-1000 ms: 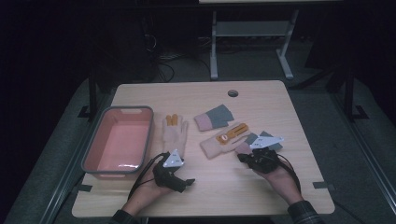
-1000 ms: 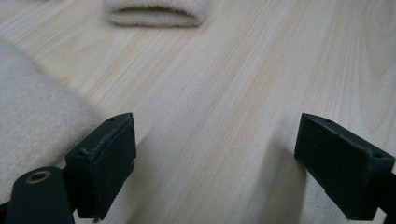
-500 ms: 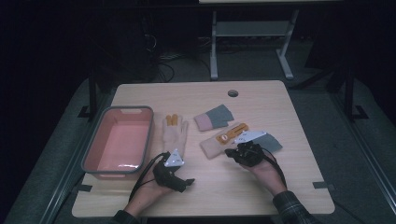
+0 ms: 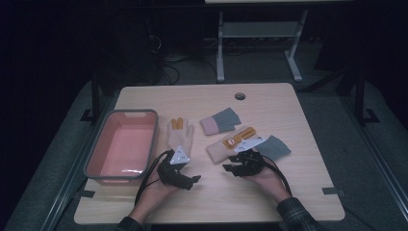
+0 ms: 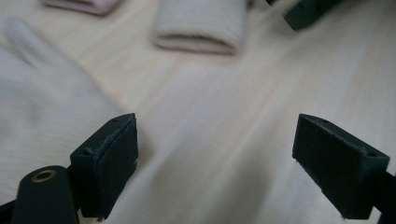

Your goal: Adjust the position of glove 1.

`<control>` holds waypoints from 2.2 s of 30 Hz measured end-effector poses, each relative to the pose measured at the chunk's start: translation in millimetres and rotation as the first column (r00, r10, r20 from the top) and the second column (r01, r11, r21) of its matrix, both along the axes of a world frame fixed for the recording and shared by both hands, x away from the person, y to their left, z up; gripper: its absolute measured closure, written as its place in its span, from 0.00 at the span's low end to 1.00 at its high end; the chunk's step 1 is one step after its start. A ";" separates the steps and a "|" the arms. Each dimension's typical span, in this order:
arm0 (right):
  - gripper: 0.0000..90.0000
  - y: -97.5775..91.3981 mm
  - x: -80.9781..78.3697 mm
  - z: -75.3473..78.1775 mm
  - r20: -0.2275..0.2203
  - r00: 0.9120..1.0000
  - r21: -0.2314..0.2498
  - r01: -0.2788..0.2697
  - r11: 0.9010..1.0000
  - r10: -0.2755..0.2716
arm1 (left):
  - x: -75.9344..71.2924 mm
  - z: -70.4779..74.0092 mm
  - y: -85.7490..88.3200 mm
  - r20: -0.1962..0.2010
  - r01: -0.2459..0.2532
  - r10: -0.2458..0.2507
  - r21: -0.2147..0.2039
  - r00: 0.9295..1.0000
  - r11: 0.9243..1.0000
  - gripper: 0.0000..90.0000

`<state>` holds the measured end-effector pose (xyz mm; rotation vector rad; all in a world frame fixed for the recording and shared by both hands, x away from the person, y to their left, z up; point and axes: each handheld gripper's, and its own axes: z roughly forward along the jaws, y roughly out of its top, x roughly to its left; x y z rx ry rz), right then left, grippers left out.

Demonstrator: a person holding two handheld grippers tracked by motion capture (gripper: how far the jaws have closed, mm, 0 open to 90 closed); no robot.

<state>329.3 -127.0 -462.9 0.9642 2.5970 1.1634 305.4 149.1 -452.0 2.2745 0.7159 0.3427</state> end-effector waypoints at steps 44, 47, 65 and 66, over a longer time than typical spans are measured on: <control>0.45 -13.9 -9.1 9.2 0.055 0.998 0.051 0.008 0.999 -0.010 | 5.2 9.8 -4.1 -0.081 -0.218 0.220 0.033 0.972 0.975 0.95; 0.45 -18.8 -9.9 10.9 0.063 0.998 0.056 0.012 0.998 -0.015 | -5.0 9.8 -4.1 -0.099 -0.205 0.206 0.023 0.974 0.979 0.95; 0.45 -28.1 -13.7 11.6 0.057 0.998 0.054 0.025 0.998 -0.029 | -40.8 21.2 28.8 -0.088 -0.213 0.212 0.002 0.973 0.977 0.97; 0.45 -28.3 -13.4 10.9 0.065 0.998 0.055 0.019 0.998 -0.023 | -42.1 18.7 30.5 -0.092 -0.217 0.217 0.009 0.972 0.976 0.97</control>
